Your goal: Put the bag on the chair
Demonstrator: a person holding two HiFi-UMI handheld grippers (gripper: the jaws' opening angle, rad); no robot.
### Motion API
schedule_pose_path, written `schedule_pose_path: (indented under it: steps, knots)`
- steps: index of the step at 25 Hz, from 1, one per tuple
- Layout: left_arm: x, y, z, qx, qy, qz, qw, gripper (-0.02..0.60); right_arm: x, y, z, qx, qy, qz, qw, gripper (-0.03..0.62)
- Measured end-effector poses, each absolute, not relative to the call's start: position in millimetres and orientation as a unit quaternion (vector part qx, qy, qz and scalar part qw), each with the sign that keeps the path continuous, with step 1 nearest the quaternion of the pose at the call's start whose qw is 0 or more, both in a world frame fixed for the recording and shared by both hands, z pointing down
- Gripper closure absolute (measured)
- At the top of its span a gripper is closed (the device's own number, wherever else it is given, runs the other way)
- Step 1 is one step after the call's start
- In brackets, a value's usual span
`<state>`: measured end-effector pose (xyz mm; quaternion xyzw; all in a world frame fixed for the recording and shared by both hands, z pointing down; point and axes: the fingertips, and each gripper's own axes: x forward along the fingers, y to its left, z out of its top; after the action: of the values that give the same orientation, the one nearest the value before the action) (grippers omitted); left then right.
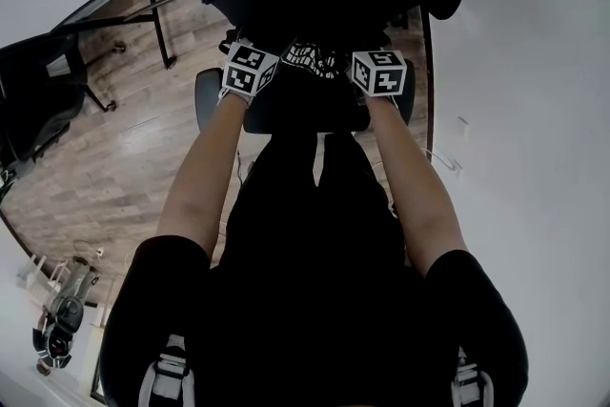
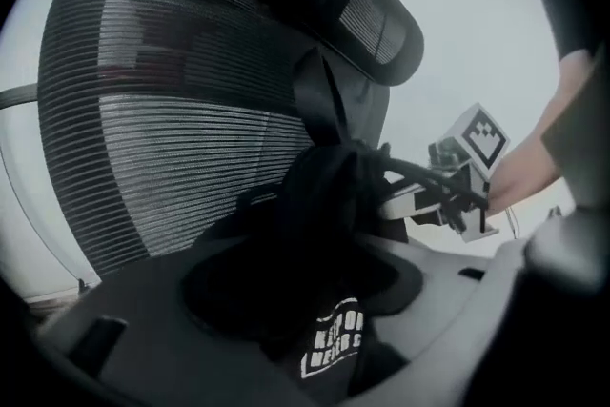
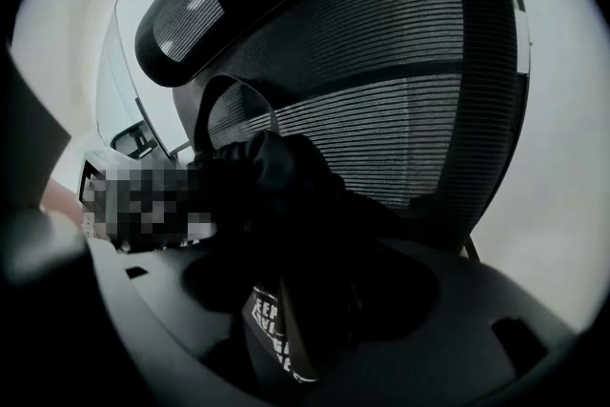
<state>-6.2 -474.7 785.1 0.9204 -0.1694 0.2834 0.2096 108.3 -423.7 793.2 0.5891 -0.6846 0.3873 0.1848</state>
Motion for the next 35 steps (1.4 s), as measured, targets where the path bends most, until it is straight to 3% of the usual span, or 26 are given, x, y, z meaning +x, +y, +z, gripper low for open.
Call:
schedule_pose_path:
  steps: [14, 25, 35]
  knots:
    - [-25, -448, 711, 0.922, -0.23, 0.246, 0.191, 0.334, 113, -381, 735, 0.586, -0.709, 0.356, 0.166, 0.298]
    - [-17, -380, 569, 0.939, -0.282, 0.155, 0.125, 0.334, 86, -322, 612, 0.547, -0.787, 0.238, 0.155, 0.301]
    - [-27, -305, 433, 0.956, -0.272, 0.082, 0.068, 0.334, 53, -262, 459, 0.497, -0.855, 0.111, 0.094, 0.327]
